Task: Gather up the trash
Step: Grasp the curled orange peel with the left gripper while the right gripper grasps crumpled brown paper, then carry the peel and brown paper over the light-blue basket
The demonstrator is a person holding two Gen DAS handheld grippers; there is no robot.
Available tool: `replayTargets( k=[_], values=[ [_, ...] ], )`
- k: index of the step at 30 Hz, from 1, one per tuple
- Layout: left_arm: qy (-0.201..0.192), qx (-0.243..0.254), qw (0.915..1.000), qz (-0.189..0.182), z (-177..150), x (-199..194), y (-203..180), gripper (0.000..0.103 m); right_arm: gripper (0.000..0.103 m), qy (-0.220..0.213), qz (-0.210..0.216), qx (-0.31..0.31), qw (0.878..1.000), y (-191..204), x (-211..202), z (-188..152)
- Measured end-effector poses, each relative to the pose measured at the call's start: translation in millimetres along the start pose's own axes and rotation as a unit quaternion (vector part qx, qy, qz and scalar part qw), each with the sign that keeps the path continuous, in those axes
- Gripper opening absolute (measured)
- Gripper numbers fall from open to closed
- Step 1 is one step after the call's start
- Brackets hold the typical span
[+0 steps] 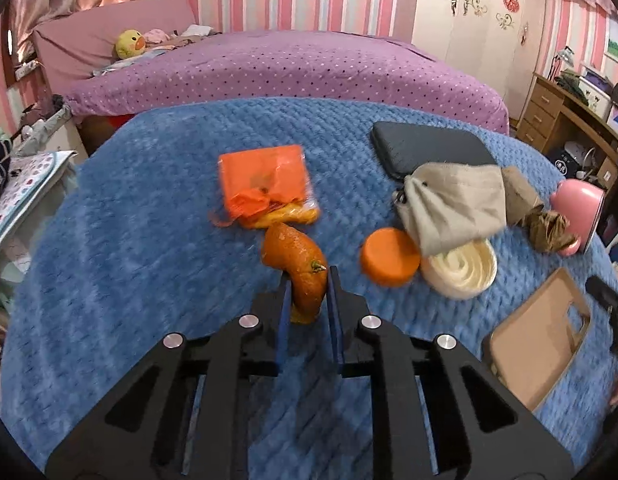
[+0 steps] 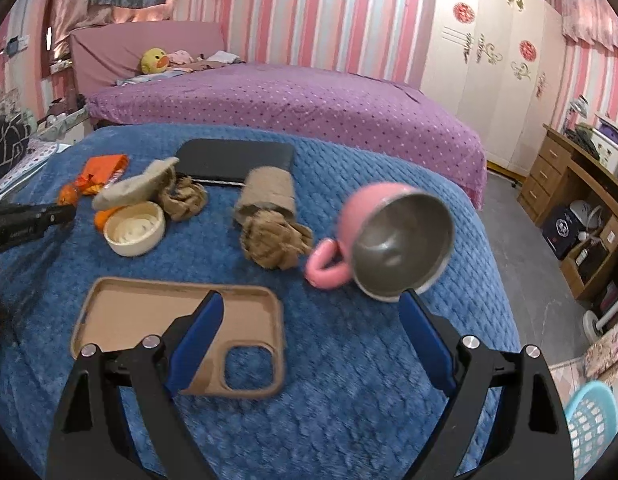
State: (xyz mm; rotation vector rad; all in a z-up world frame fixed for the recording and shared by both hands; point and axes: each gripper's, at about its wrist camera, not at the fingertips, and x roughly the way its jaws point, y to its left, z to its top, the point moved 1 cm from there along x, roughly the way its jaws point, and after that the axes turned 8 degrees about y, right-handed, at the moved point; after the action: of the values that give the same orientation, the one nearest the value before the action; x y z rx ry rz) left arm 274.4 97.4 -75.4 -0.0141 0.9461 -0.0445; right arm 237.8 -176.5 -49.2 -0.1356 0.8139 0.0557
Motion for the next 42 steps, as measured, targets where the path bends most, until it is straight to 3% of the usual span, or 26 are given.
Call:
replayTargets(
  k=[12,20,27,31,35,42],
  values=[
    [0.0,-0.021,0.9997,0.012,-3.4,-8.5,19.3,0.015,0.068,0.023,-0.012,-0.046,0.999,30.1,38.3,40.9],
    [-0.003,-0.016,0.9996,0.021,-2.9,-14.4,15.2,0.015,0.05,0.054,-0.033,-0.052,0.997,31.7,63.4,42.3],
    [-0.011,-0.008,0.9996,0.025,-3.9,-30.4,1.2,0.015,0.047,0.008,-0.002,-0.041,0.999,25.8,26.6,32.6],
    [-0.02,-0.009,0.9997,0.009,-5.6,-44.5,-12.8,0.015,0.047,-0.013,0.007,-0.038,0.999,15.6,-2.3,21.0],
    [-0.028,-0.004,0.9995,-0.016,-12.5,-58.7,-37.3,0.015,0.047,-0.027,0.015,-0.012,0.999,-10.6,-34.2,0.9],
    [-0.055,0.032,0.9966,-0.051,-28.4,-88.8,-95.7,0.015,0.047,-0.042,-0.015,0.021,0.999,-70.4,-87.0,-35.5]
  ],
)
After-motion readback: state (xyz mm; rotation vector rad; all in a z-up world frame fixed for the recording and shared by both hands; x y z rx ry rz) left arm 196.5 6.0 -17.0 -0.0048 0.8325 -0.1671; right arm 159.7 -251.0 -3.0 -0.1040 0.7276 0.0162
